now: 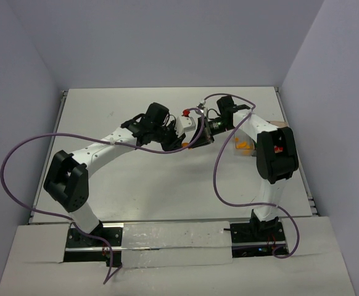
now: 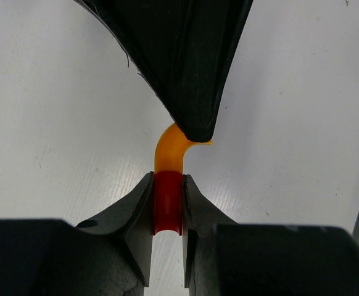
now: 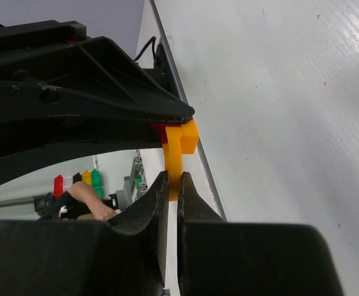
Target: Sort the legos into containers by color
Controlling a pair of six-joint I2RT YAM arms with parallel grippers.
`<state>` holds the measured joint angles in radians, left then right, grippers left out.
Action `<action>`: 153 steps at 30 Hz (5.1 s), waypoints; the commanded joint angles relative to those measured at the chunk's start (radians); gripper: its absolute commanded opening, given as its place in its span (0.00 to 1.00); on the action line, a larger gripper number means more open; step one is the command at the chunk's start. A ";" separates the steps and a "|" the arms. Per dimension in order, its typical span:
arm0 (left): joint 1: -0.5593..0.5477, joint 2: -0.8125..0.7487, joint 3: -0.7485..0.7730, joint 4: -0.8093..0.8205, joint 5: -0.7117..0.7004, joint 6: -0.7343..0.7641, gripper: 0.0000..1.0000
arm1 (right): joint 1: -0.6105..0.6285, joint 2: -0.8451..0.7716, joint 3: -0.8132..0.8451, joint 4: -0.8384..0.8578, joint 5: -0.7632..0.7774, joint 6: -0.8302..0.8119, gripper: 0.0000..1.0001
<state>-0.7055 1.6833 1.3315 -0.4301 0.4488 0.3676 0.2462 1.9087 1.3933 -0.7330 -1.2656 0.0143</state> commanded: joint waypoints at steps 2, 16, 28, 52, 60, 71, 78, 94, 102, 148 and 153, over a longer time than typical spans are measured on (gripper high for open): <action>-0.008 0.024 0.046 0.027 0.004 -0.019 0.00 | 0.010 -0.022 0.030 -0.026 -0.072 -0.074 0.00; -0.023 0.003 -0.019 0.107 -0.171 0.016 0.00 | 0.006 -0.020 0.001 -0.025 -0.180 -0.036 0.00; -0.056 0.002 -0.052 0.131 -0.273 0.029 0.00 | -0.005 -0.065 -0.016 -0.025 -0.129 -0.080 0.00; -0.056 0.003 -0.067 0.104 -0.081 -0.113 0.00 | -0.007 -0.059 0.064 -0.287 -0.204 -0.359 0.00; -0.097 -0.040 -0.112 0.194 -0.392 -0.033 0.00 | -0.008 -0.070 -0.031 -0.005 -0.037 -0.043 0.00; -0.053 -0.070 -0.129 0.161 -0.237 -0.100 0.00 | -0.038 -0.054 -0.062 0.057 0.071 0.028 0.00; 0.014 -0.063 -0.130 0.121 -0.061 -0.151 0.00 | -0.129 -0.085 -0.007 -0.010 0.139 -0.036 0.00; 0.016 0.061 0.085 0.038 -0.107 -0.203 0.00 | -0.591 -0.219 0.194 -0.327 0.561 -0.387 0.00; 0.069 0.089 0.142 0.041 0.040 -0.307 0.00 | -0.551 -0.139 0.246 -0.331 0.595 -0.381 0.00; 0.342 -0.056 0.079 0.080 0.164 -0.536 0.00 | 0.224 -0.253 -0.322 0.069 0.921 -0.277 0.55; 0.342 -0.054 0.078 0.073 0.156 -0.527 0.00 | 0.284 -0.211 -0.313 0.091 0.959 -0.248 0.56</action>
<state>-0.3611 1.6619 1.4048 -0.3558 0.5991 -0.1733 0.4792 1.6628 1.0546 -0.6934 -0.3575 -0.2670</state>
